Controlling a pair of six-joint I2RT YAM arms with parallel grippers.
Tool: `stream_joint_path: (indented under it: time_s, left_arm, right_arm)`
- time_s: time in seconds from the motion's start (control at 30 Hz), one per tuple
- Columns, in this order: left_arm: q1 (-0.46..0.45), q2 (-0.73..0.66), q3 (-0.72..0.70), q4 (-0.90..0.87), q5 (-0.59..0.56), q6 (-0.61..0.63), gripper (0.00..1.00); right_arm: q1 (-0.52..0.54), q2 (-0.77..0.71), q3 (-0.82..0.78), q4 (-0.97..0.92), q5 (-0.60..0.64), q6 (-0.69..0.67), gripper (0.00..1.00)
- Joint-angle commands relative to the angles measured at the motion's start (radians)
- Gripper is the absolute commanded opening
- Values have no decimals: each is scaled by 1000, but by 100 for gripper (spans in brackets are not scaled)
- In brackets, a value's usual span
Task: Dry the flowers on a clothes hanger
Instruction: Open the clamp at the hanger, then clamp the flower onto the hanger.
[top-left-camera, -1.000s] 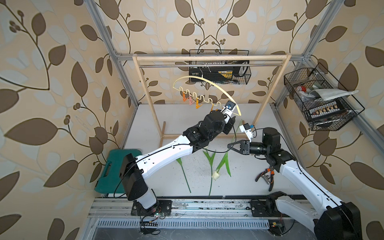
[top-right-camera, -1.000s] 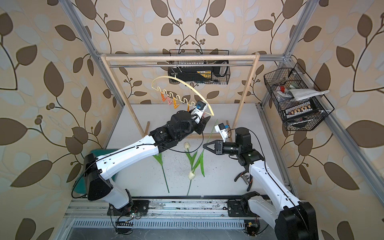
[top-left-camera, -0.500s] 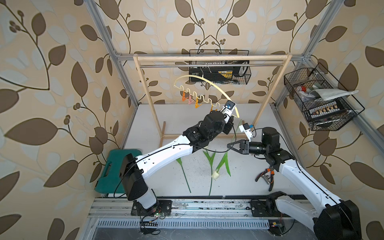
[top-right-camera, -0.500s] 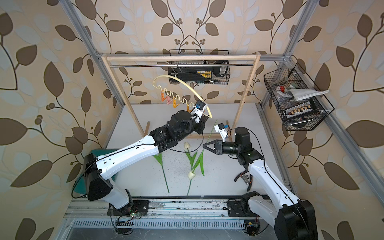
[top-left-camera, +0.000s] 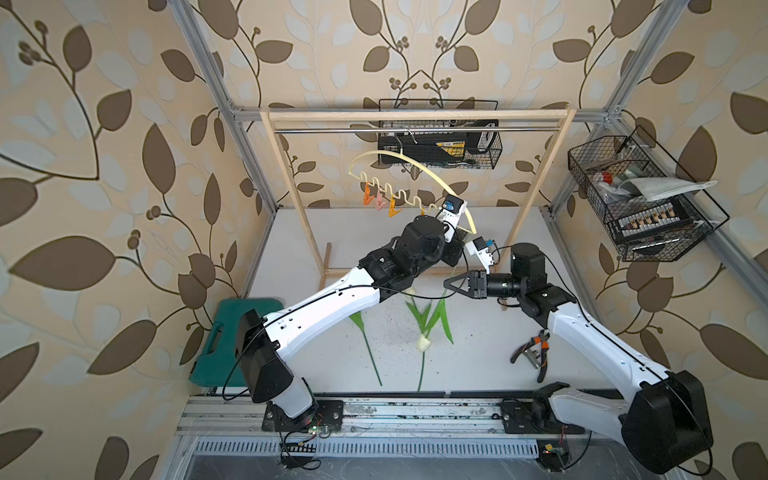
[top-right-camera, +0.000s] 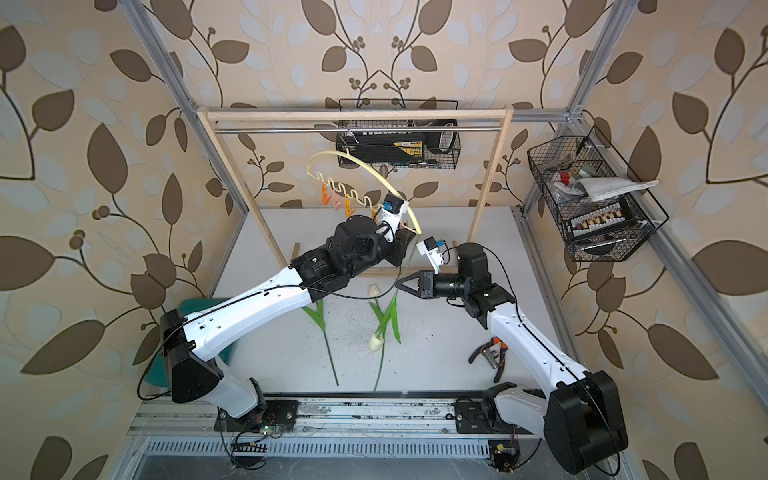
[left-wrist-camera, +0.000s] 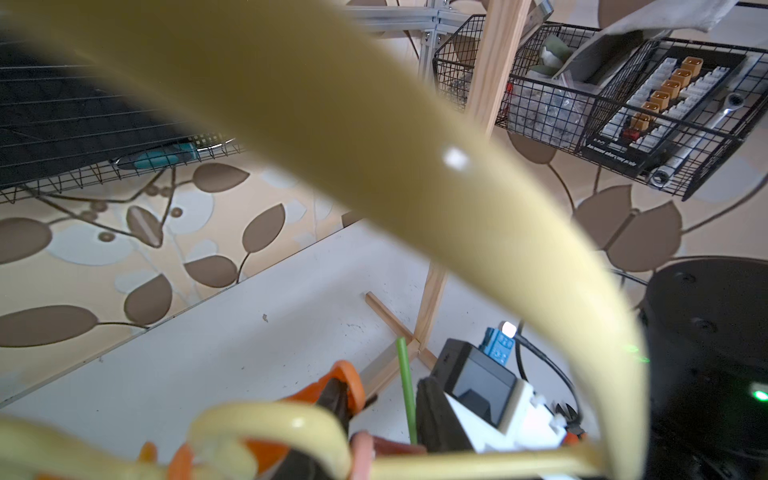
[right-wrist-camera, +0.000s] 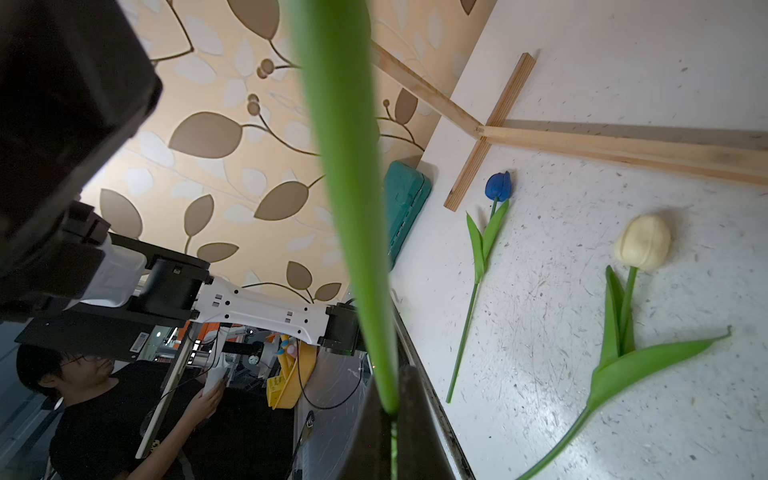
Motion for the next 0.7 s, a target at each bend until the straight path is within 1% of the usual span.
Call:
stream_joint_path:
  time_s: [0.0,0.1,0.23,0.67]
  left_arm:
    - [20,-45,53,-41,44,-81,30]
    - [33,-51,51,-54,63,-116,30]
    - [50,-57,46,-58,101,-154,30]
    - [71,-57,60,-77,145,-200,29]
  right_arm:
    - [2,31,23,52,4,2,0]
    - [4,42,2,159,-9,56,0]
    - [13,49,0,222,-29,82,0]
    - [57,88,43,258,-29,102,0]
